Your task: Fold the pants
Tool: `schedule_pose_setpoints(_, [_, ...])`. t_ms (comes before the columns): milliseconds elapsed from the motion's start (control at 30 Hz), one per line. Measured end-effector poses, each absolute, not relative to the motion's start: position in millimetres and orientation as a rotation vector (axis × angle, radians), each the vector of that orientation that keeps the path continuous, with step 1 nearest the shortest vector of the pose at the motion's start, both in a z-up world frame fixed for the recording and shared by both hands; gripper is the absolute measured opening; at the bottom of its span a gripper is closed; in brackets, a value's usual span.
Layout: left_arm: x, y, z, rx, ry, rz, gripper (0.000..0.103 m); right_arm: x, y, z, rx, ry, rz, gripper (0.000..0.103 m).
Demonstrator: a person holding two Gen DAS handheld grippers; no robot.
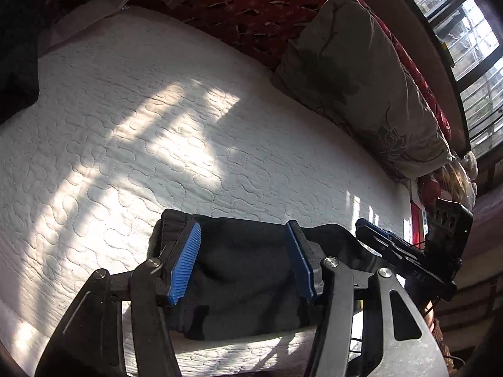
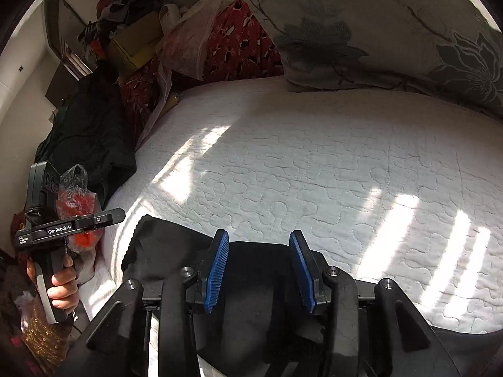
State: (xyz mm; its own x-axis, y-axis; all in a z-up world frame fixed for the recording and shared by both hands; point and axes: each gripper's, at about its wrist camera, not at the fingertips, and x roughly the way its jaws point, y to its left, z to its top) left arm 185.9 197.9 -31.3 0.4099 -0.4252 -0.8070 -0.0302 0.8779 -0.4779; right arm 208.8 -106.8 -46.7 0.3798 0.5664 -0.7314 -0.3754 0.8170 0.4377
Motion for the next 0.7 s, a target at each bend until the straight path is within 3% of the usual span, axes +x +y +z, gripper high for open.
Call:
schedule_pose_setpoints(67, [191.9, 182.4, -41.3, -0.438, 1.156, -0.272, 0.054, 203.5, -82.8, -52.1, 0.184, 1.027, 0.652, 0.031])
schedule_pose_setpoints(100, [194.5, 177.5, -49.9, -0.424, 1.175, -0.266, 0.054, 201.5, -70.5, -57.3, 0.158, 1.038, 0.666, 0.014])
schedule_pose_setpoints(133, [195.9, 174.9, -59.3, -0.418, 1.192, -0.244, 0.054, 199.9, -61.3, -64.0, 0.128, 1.052, 0.673, 0.009])
schedule_pose_setpoints(267, [196.1, 176.3, -97.3, -0.407, 1.207, -0.203, 0.048, 201.6, -48.4, -101.7, 0.019, 1.097, 0.606, 0.000])
schedule_pose_setpoints(433, [191.3, 164.7, -81.7, -0.336, 1.205, -0.189, 0.048, 199.9, -58.5, -96.5, 0.135, 1.124, 0.632, 0.002])
schedule_pose_setpoints(567, [169.6, 175.9, -69.5, -0.503, 1.194, -0.208, 0.049, 184.6, -113.6, -69.5, 0.318, 1.090, 0.609, 0.011])
schedule_pose_setpoints(633, [153.0, 171.6, -64.6, -0.566, 1.186, -0.216, 0.049, 173.8, -155.9, -63.9, 0.352, 1.088, 0.527, 0.023])
schedule_pose_setpoints(700, [137.5, 154.4, -63.0, -0.611, 1.195, -0.264, 0.049, 158.7, -206.8, -60.0, 0.411, 1.074, 0.442, 0.025])
